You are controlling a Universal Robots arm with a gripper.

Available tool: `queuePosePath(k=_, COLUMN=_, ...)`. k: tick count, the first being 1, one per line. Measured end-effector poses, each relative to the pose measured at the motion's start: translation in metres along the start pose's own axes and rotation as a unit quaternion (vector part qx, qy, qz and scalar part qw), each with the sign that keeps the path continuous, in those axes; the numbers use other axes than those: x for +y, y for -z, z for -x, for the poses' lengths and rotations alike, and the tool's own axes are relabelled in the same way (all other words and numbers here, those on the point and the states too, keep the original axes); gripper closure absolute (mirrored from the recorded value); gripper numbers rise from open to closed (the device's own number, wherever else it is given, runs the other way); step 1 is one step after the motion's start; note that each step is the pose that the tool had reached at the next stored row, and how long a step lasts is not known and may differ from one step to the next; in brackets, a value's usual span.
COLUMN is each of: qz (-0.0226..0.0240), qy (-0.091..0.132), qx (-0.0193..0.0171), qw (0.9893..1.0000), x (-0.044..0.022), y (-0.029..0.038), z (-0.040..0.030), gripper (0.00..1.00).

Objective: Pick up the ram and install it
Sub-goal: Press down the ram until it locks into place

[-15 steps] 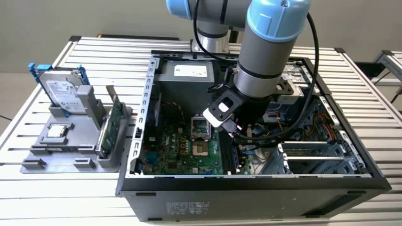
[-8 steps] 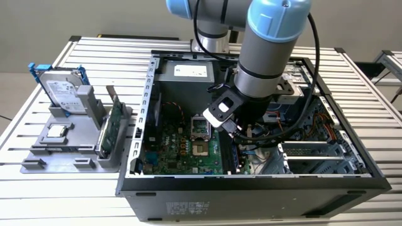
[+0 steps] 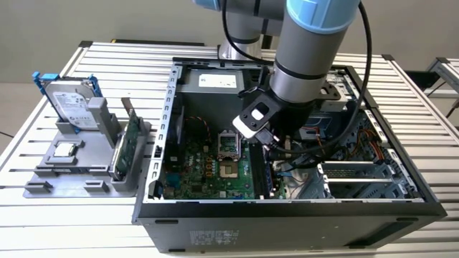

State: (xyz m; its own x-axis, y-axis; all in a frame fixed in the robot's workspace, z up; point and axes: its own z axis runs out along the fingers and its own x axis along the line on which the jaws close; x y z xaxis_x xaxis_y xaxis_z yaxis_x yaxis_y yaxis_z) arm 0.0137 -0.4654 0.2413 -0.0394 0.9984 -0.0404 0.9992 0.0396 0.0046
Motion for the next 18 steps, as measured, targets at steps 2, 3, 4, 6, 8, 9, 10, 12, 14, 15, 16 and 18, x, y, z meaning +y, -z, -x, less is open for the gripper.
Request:
queuePosePath(k=2, qz=0.0000, qy=0.000, qx=0.0000, qw=1.0000, x=0.0000, y=0.0048, z=0.0002, gripper=1.00)
queuePosePath(k=3, qz=0.0000, qy=0.000, qx=0.0000, qw=1.0000, x=0.0000, y=0.0067, z=0.0003, gripper=1.00)
queuePosePath(k=4, qz=0.0000, qy=0.000, qx=0.0000, qw=1.0000, x=0.0000, y=0.0085, z=0.0004, gripper=1.00)
queuePosePath(k=6, qz=0.0000, qy=0.000, qx=0.0000, qw=1.0000, x=0.0001, y=0.0118, z=0.0005, gripper=1.00)
queuePosePath(k=8, qz=0.0000, qy=0.000, qx=-0.0001, qw=1.0000, x=0.0001, y=0.0158, z=0.0007, gripper=1.00)
queuePosePath(k=9, qz=0.0000, qy=0.000, qx=0.0000, qw=1.0000, x=0.0001, y=0.0170, z=0.0007, gripper=1.00)
queuePosePath(k=10, qz=0.0000, qy=0.000, qx=0.0000, qw=1.0000, x=0.0001, y=0.0186, z=0.0008, gripper=1.00)
queuePosePath(k=12, qz=0.0000, qy=0.000, qx=0.0000, qw=1.0000, x=0.0001, y=0.0216, z=0.0009, gripper=1.00)
queuePosePath(k=14, qz=0.0000, qy=-0.001, qx=0.0000, qw=1.0000, x=0.0001, y=0.0243, z=0.0011, gripper=1.00)
queuePosePath(k=15, qz=-0.0001, qy=-0.001, qx=0.0000, qw=1.0000, x=0.0001, y=0.0261, z=0.0012, gripper=1.00)
queuePosePath(k=16, qz=-0.0001, qy=-0.002, qx=0.0001, qw=1.0000, x=0.0001, y=0.0276, z=0.0013, gripper=1.00)
queuePosePath(k=18, qz=-0.0001, qy=-0.003, qx=0.0002, qw=1.0000, x=0.0001, y=0.0310, z=0.0014, gripper=1.00)
